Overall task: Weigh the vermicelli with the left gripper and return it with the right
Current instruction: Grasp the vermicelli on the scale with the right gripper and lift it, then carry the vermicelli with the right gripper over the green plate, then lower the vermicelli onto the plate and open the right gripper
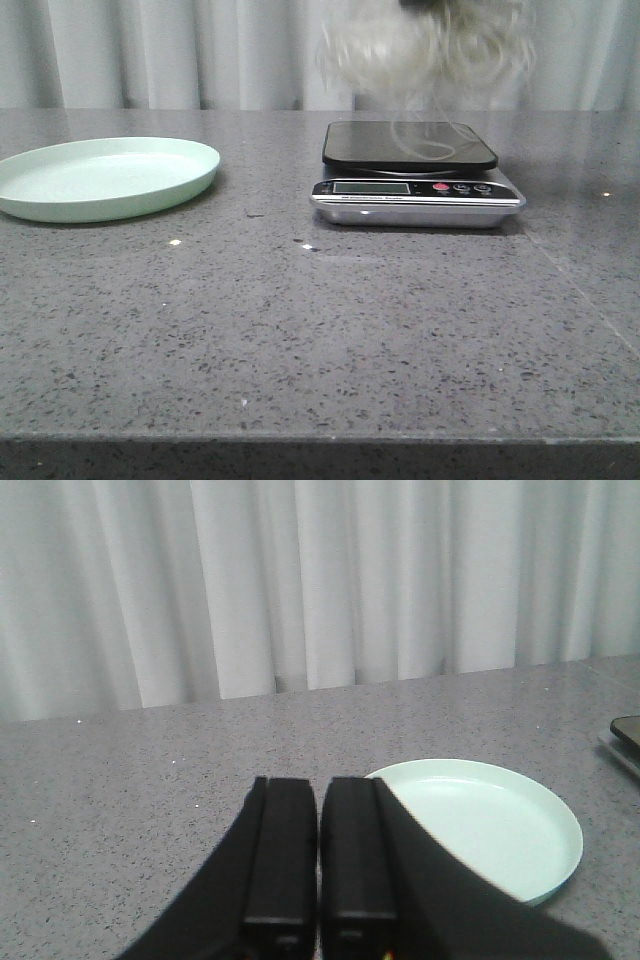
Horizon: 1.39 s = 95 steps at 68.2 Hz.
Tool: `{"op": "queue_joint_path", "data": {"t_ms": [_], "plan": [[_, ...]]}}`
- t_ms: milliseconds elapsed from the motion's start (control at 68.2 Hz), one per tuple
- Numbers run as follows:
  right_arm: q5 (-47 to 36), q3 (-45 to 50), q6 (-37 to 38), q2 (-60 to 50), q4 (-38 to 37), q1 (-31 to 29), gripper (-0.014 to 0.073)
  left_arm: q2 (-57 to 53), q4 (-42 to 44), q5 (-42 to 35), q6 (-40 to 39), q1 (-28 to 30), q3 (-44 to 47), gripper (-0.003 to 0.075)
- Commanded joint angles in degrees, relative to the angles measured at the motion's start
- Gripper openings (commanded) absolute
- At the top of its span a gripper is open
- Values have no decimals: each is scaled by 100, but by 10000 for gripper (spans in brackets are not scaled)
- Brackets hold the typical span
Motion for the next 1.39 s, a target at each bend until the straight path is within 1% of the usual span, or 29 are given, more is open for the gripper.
{"op": "queue_joint_path", "data": {"t_ms": [0,15,59,73,132,279,455,646,778,968,1321,1379], "plan": [[-231,-708,-48,-365,491,9,151,51,-19,-459,-43,2,-158,137],[-214,-835,-48,-365,648,41,151,51,-19,-459,-43,2,-158,137],[-214,-917,-48,-360,748,68,151,51,-19,-459,-43,2,-158,137],[-234,-1043,-48,-360,900,127,151,51,-19,-459,-43,2,-158,137],[-301,-1220,-48,-348,1053,285,151,51,-19,-459,-43,2,-158,137],[-563,-1597,-48,-165,1065,857,151,51,-19,-529,-43,2,-158,137],[-895,-1955,-48,450,1065,1584,151,51,-19,-693,-43,2,-158,137],[-1183,-2138,-48,1298,1065,2065,151,51,-19,-719,-43,2,-158,137],[-1309,-2269,-48,1849,1065,2219,151,51,-19,-719,-43,2,-158,137],[-1445,-2461,-48,2506,1070,2262,151,51,-19,-719,-43,2,-158,137],[-1441,-2468,-48,2655,1070,2262,152,51,-19,-719,-43,2,-158,137],[-1412,-2468,-48,2655,1070,2262,171,51,-19,-719,-43,2,-158,137]]}}
